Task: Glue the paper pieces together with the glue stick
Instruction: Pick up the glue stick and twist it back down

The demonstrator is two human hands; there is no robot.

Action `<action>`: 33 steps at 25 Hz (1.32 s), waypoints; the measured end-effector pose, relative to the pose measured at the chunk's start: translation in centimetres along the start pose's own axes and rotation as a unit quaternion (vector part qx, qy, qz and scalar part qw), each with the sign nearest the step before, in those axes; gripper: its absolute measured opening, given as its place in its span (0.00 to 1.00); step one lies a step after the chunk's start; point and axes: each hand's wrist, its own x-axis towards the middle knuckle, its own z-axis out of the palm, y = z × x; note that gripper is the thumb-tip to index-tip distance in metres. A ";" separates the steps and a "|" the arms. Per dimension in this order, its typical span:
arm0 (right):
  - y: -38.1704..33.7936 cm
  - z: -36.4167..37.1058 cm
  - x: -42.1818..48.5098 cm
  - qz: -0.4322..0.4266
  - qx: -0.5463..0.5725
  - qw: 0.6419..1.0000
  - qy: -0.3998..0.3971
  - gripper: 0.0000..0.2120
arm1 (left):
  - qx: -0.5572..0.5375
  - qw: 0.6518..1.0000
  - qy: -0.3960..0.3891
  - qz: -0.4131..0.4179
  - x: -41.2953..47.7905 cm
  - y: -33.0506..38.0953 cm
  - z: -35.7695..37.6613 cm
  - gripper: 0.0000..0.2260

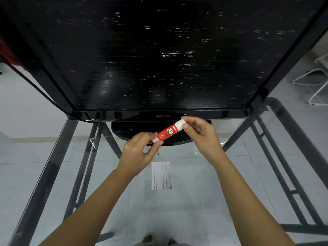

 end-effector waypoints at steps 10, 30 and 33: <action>-0.2 0.8 -0.8 0.007 0.019 1.000 -0.008 0.17 | -0.006 0.998 -0.009 -0.061 -1.6 0.2 0.3 0.14; 6.5 3.0 -1.6 0.128 0.000 0.990 0.050 0.02 | -0.014 0.963 -0.116 -0.245 -6.1 -1.1 4.3 0.19; 9.6 3.2 -2.0 0.137 -0.063 0.987 0.047 0.02 | 0.013 0.945 -0.171 -0.280 -9.3 -2.7 5.6 0.17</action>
